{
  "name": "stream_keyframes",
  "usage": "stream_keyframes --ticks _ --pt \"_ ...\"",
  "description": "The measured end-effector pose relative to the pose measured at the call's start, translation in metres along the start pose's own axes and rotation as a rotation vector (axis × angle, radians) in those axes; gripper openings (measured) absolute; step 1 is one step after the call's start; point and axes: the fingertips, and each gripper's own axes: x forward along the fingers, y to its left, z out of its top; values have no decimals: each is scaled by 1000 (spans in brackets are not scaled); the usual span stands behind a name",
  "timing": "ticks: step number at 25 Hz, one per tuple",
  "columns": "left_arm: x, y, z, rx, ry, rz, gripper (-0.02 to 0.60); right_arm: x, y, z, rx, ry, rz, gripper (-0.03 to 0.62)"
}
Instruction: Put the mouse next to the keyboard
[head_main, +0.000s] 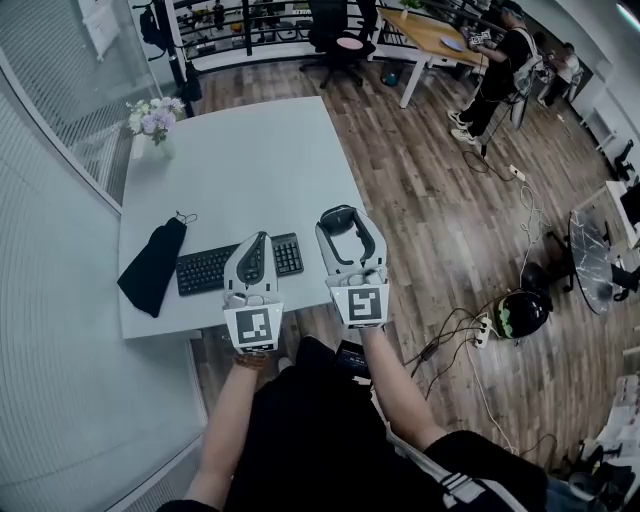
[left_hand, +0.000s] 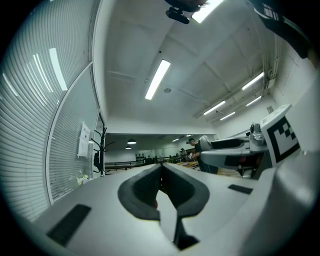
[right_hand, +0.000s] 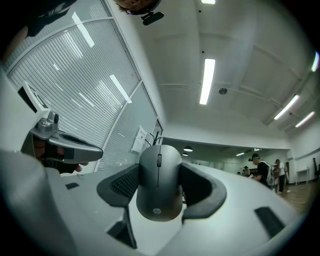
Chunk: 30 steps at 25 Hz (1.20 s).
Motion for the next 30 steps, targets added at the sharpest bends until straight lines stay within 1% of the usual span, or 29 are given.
stream_keyframes --ticks 2,4,6,8,11,14,18,22,24,26,30 --pt "-2 -3 -3 9 3 -9 11 0 1 -7 -6 18 4 261" --pt "-2 -4 -5 14 4 -12 12 3 2 -12 -13 12 14 263" --pt "-1 -2 -7 -2 -11 3 11 7 2 -22 -14 8 25 264" --pt "-2 1 -16 -21 -18 22 12 10 2 -42 2 18 26 264" --pt "-6 8 -46 -21 9 45 12 10 5 -97 43 95 17 265" --pt "-8 16 -90 -23 42 70 12 10 8 -168 93 207 19 265" --pt "-11 21 -153 -52 112 108 12 8 25 -267 127 368 69 267" --pt "-7 22 -186 -61 154 137 12 7 39 -346 155 511 108 268" --pt "-5 24 -197 -60 173 142 12 10 45 -377 186 581 130 268" --pt "-2 26 -206 -57 189 145 12 12 51 -398 205 633 145 268" --pt "4 31 -216 -67 214 155 12 17 57 -417 210 691 163 261"
